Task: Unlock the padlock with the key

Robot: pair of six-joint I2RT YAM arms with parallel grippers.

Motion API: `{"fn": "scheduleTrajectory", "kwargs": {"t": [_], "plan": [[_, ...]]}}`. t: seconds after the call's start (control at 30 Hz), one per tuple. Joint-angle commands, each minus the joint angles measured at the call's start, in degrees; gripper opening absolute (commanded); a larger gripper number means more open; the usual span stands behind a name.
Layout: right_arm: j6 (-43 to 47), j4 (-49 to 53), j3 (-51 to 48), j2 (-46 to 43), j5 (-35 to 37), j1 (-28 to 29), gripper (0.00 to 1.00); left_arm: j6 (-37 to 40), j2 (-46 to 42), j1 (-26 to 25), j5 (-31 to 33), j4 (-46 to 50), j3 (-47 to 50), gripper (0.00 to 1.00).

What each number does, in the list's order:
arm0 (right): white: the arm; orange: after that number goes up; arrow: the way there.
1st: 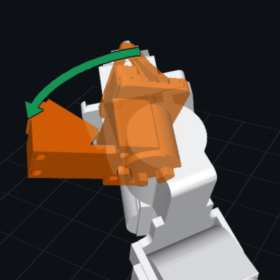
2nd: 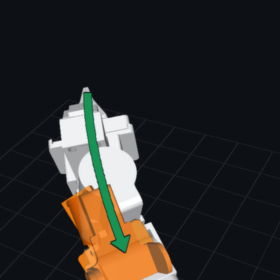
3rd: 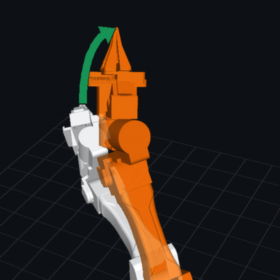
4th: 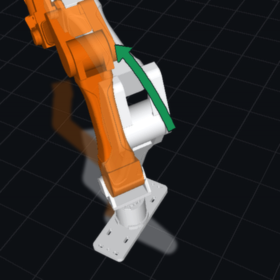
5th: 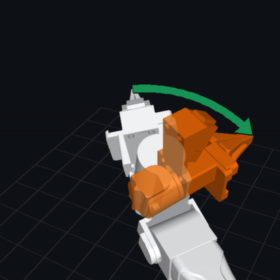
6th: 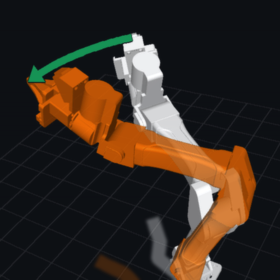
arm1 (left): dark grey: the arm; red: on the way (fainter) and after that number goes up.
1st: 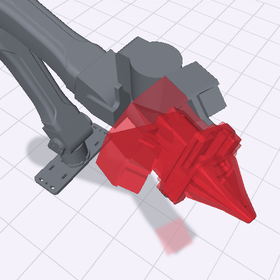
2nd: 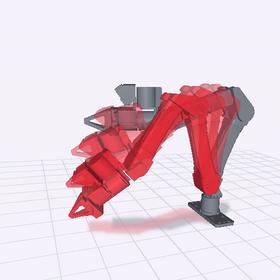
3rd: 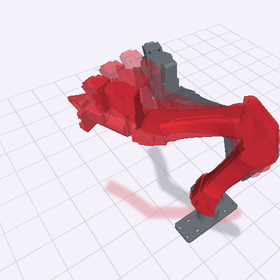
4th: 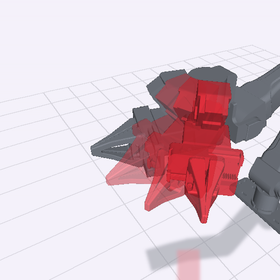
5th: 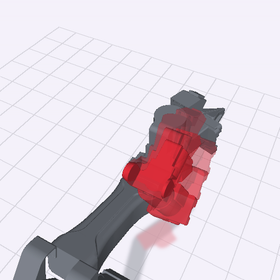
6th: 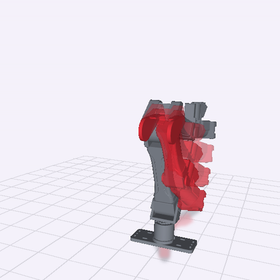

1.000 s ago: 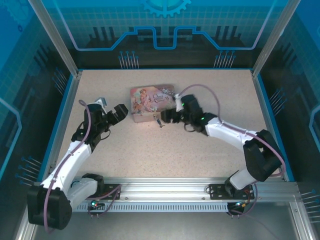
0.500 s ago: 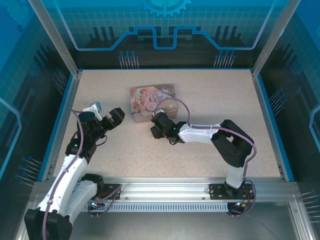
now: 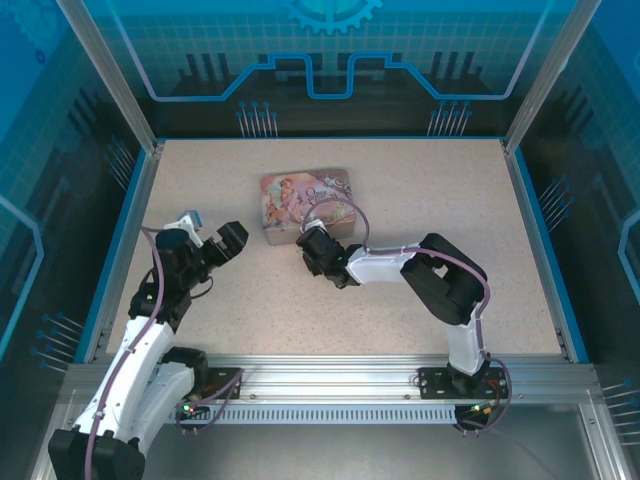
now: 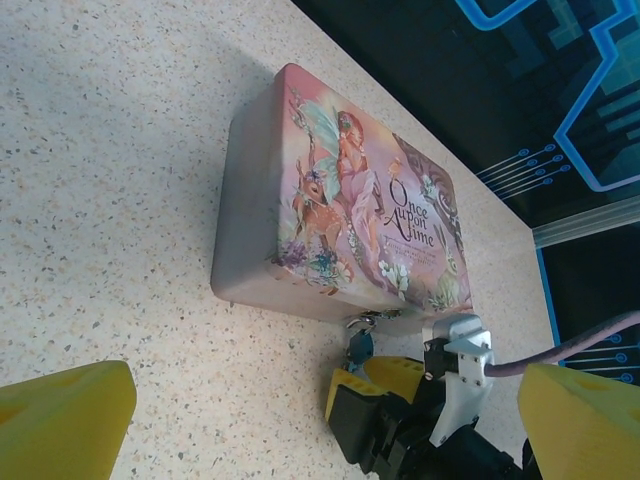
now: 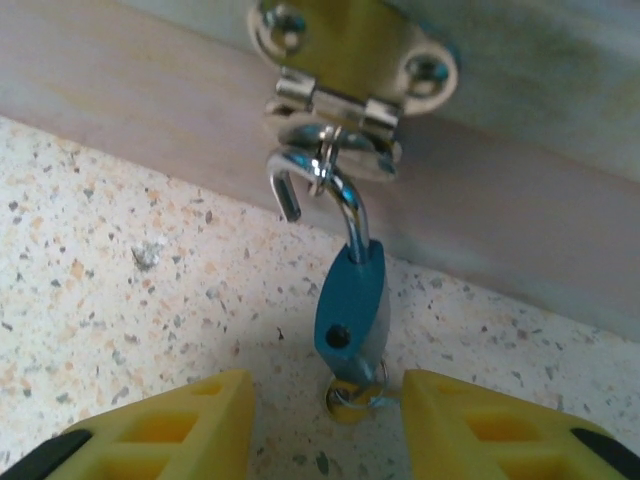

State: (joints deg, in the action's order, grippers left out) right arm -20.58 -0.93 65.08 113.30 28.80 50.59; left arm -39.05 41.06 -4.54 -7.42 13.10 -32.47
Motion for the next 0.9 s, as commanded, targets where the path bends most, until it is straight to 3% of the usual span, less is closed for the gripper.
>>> {"fn": "scheduleTrajectory", "kwargs": {"t": [0.0,0.37,0.5,0.87], "plan": [[0.77,-2.51,1.54,0.76,1.42,-0.03,0.38,0.07,-0.63,0.49,-0.88,1.06,-0.75,0.99],[1.42,-4.73,0.33,-0.02,0.3,-0.49,0.09,0.53,-0.63,0.62,-0.93,1.31,-0.41,0.99],[1.35,-8.92,-2.86,-2.35,-3.32,-0.8,0.0,0.38,-0.69,0.58,-1.01,1.31,-0.27,0.99],[-4.86,-18.66,-8.88,-6.48,-14.07,-4.09,0.0,-0.59,-1.2,0.58,-1.76,0.79,0.46,0.99]]}}
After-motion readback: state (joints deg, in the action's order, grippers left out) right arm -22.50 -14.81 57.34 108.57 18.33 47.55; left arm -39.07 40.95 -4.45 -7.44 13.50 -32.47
